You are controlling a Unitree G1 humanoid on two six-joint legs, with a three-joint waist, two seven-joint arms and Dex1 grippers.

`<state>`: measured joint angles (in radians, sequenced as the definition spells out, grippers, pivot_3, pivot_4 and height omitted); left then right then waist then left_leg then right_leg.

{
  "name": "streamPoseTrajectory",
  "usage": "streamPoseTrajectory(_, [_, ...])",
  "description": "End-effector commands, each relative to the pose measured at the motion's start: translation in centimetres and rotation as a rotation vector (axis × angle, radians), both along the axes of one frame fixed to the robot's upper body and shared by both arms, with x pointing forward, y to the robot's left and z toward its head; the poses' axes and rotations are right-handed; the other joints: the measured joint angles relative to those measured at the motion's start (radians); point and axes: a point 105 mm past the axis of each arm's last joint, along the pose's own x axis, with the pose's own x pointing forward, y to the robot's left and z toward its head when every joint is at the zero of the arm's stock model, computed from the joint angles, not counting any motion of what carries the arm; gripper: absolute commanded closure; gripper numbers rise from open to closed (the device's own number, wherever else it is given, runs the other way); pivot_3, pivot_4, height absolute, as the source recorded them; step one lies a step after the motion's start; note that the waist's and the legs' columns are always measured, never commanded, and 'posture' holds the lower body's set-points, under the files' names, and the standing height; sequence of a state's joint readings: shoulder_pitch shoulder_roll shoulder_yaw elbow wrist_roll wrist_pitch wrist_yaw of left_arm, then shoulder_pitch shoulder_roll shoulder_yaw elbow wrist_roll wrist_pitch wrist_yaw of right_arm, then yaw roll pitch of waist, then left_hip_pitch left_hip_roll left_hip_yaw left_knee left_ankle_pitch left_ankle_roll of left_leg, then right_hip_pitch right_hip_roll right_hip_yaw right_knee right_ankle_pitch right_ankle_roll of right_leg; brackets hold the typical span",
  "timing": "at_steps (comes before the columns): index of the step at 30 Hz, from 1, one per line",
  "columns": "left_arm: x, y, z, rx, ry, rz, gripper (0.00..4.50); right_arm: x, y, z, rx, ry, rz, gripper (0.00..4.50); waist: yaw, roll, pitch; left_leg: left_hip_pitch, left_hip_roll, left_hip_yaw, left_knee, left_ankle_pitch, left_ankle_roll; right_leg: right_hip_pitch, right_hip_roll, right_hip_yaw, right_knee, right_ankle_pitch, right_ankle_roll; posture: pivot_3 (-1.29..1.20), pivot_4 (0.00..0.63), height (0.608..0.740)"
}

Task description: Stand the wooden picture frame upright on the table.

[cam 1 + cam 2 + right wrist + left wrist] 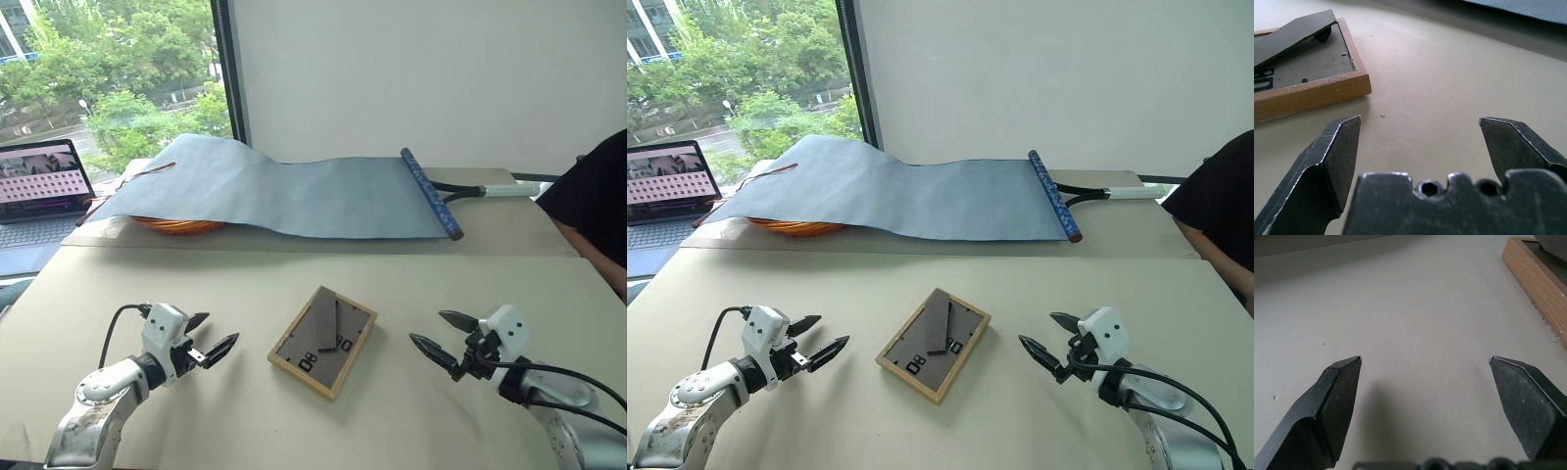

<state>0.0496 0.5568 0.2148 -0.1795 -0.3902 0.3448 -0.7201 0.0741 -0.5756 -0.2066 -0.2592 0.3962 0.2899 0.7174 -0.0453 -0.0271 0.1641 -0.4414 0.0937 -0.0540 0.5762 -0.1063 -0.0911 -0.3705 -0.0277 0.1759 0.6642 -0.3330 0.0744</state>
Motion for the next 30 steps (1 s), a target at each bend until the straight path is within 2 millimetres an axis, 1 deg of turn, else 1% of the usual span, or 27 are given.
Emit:
streamPoseTrajectory(1, [0.9,0.5,3.9,-0.043,-0.062,-0.081,0.26,-0.7,0.1,2.3,-0.009,0.003,0.104,0.27,0.000,0.000,0.000,0.000,0.000,0.000,0.000,0.000,0.000,0.000,0.000,0.000,0.000,0.000,0.000,0.00,0.150,0.740])
streamPoseTrajectory(2, [1.4,0.4,6.2,-0.066,-0.081,-0.157,0.52,-1.6,0.4,3.2,-0.026,0.054,0.192,0.54,0.004,0.000,0.003,0.000,0.000,0.000,0.000,0.000,0.000,0.000,0.000,0.000,0.000,0.000,0.000,0.00,0.150,0.740])
streamPoseTrajectory(3, [1.9,-0.1,7.6,-0.039,-0.087,-0.230,0.83,-2.4,1.1,3.5,-0.071,0.108,0.273,0.85,0.009,0.000,0.006,-0.002,0.000,0.000,0.001,0.000,0.000,-0.001,0.000,0.000,0.002,0.000,0.000,0.00,0.150,0.740])
streamPoseTrajectory(4, [2.3,-0.6,7.9,0.004,-0.074,-0.286,1.23,-2.9,1.8,3.3,-0.113,0.148,0.328,1.21,0.011,-0.001,0.007,-0.005,0.000,-0.001,0.000,0.003,0.001,-0.005,0.001,0.000,0.003,0.000,-0.001,0.00,0.150,0.740])
streamPoseTrajectory(6, [2.7,-1.1,7.3,0.063,-0.044,-0.330,1.97,-3.2,2.4,2.9,-0.157,0.179,0.361,1.92,0.005,-0.003,0.003,-0.006,0.000,0.000,-0.001,0.006,0.001,-0.008,0.000,0.000,0.002,0.000,-0.004,0.00,0.150,0.740])
streamPoseTrajectory(7, [2.8,-1.9,6.3,0.105,-0.024,-0.367,2.41,-2.8,2.9,2.5,-0.175,0.179,0.365,2.29,0.000,-0.002,0.001,-0.003,0.000,0.000,-0.001,0.006,0.001,-0.006,0.000,0.000,-0.001,0.000,-0.004,0.00,0.150,0.740])
streamPoseTrajectory(8, [2.9,-2.6,5.5,0.128,-0.004,-0.399,2.65,-2.4,3.4,2.3,-0.183,0.175,0.372,2.51,-0.006,-0.001,0.000,0.000,0.000,0.001,-0.001,0.005,0.002,0.000,-0.001,0.000,-0.004,-0.001,-0.003,0.00,0.150,0.740])
streamPoseTrajectory(9, [2.9,-3.3,4.7,0.147,0.014,-0.430,3.04,-2.1,3.9,2.1,-0.187,0.169,0.380,2.91,-0.012,0.000,-0.001,0.002,0.000,0.002,-0.001,0.003,0.002,0.002,-0.001,0.000,-0.006,0.000,-0.002,0.00,0.150,0.740])
streamPoseTrajectory(10, [2.7,-4.1,3.8,0.159,0.032,-0.461,3.51,-1.5,4.2,1.9,-0.187,0.163,0.374,3.30,-0.016,0.000,0.000,0.001,0.000,0.002,-0.001,0.003,0.002,0.004,-0.002,0.000,-0.007,0.001,0.000,0.00,0.150,0.740])
streamPoseTrajectory(11, [2.5,-4.7,3.3,0.162,0.043,-0.481,3.79,-1.1,4.3,1.7,-0.186,0.163,0.371,3.55,-0.021,0.000,0.000,-0.001,-0.001,0.002,-0.002,0.003,0.003,0.003,-0.002,0.000,-0.006,0.002,0.001,0.00,0.150,0.740])
streamPoseTrajectory(12, [2.2,-5.2,2.7,0.168,0.060,-0.506,4.26,-0.8,4.5,1.3,-0.196,0.168,0.374,4.00,-0.022,-0.002,0.002,-0.004,-0.001,0.001,-0.002,0.003,0.003,-0.001,-0.001,0.000,-0.003,0.002,0.001,0.00,0.150,0.740])
streamPoseTrajectory(13, [1.8,-5.7,2.0,0.176,0.079,-0.530,4.49,-0.5,4.5,0.9,-0.207,0.173,0.373,4.31,-0.022,-0.004,0.003,-0.006,-0.001,0.000,-0.002,0.003,0.003,-0.003,0.000,0.000,0.000,0.003,-0.004,0.00,0.150,0.740])
streamPoseTrajectory(14, [1.4,-6.1,1.6,0.178,0.095,-0.550,4.50,0.0,4.6,0.6,-0.216,0.172,0.369,4.47,-0.022,-0.004,0.003,-0.009,-0.001,-0.001,-0.002,0.003,0.003,-0.006,0.001,0.000,0.001,0.003,-0.005,0.00,0.150,0.740])
streamPoseTrajectory(17, [0.4,-7.0,0.8,0.178,0.125,-0.593,4.50,1.1,5.0,-0.1,-0.215,0.165,0.368,4.47,-0.019,-0.004,0.003,-0.011,-0.001,-0.001,-0.002,0.003,0.003,-0.008,0.001,-0.001,0.002,0.004,-0.005,0.00,0.150,0.740])
streamPoseTrajectory(21, [-0.5,-8.5,0.6,0.139,0.139,-0.633,4.50,2.5,6.0,-0.7,-0.207,0.155,0.378,4.47,-0.018,-0.004,0.003,-0.011,-0.001,-0.001,0.000,0.003,0.003,-0.008,0.000,-0.001,0.002,0.004,-0.005,0.00,0.150,0.740])
streamPoseTrajectory(25, [-1.4,-10.3,0.3,0.100,0.156,-0.672,4.50,4.7,8.4,-0.8,-0.182,0.126,0.427,4.47,-0.017,-0.004,0.003,-0.010,-0.001,-0.001,0.001,0.004,0.003,-0.007,0.001,-0.001,0.002,0.005,-0.004,0.00,0.150,0.740])
streamPoseTrajectory(27, [-1.4,-10.5,0.4,0.101,0.156,-0.666,4.50,5.4,8.9,-0.8,-0.194,0.120,0.446,4.47,-0.018,-0.004,0.003,-0.010,-0.001,-0.001,0.002,0.004,0.003,-0.007,0.001,-0.001,0.002,0.005,-0.003,0.00,0.150,0.740])
streamPoseTrajectory(30, [-1.1,-10.1,0.5,0.110,0.156,-0.634,4.50,5.9,9.0,-0.7,-0.213,0.113,0.465,4.47,-0.016,-0.004,0.003,-0.010,-0.001,-0.001,0.002,0.004,0.003,-0.007,0.001,-0.001,0.003,0.005,-0.003,0.00,0.150,0.740])
